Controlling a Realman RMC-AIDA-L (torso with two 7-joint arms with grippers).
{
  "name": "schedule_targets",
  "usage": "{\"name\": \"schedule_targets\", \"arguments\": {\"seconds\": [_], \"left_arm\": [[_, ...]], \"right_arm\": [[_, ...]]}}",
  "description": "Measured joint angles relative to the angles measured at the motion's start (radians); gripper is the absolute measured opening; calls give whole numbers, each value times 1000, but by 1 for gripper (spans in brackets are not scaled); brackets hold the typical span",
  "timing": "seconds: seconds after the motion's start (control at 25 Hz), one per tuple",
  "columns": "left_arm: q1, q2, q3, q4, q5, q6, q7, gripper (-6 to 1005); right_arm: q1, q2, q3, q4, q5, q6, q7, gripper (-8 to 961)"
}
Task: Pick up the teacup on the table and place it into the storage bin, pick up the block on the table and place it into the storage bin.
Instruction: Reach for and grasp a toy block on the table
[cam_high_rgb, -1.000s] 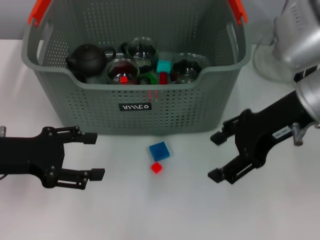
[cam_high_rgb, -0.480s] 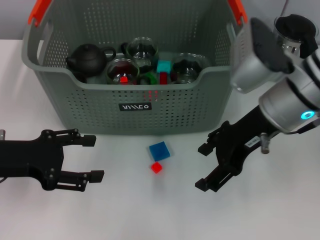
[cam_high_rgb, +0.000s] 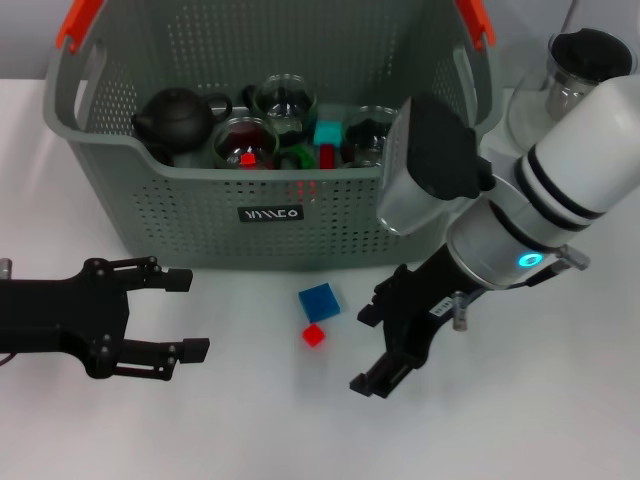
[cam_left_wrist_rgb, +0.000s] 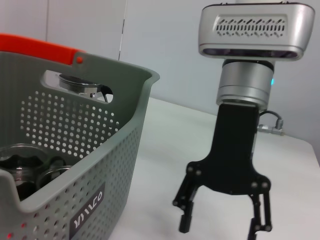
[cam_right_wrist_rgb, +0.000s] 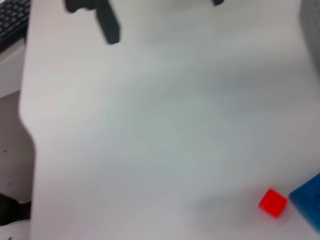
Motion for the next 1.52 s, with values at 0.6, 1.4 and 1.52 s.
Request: {"name": "schedule_targets", "arguments": {"seconds": [0.6,1.4,1.52], "left_arm": [[4,2,-6,1,1,2,-4,875],[-6,-3,-17,-21,-7,-13,-42,874],[-16,-15,9,-28,-3,-29,-26,874]], "right_arm": [[-13,-15,-49,-81,56,-44,0,945],[-273,-15,485,-234,268,-322,-384,945],[-290,-18,577,-215,330,-402,-447,945]]}}
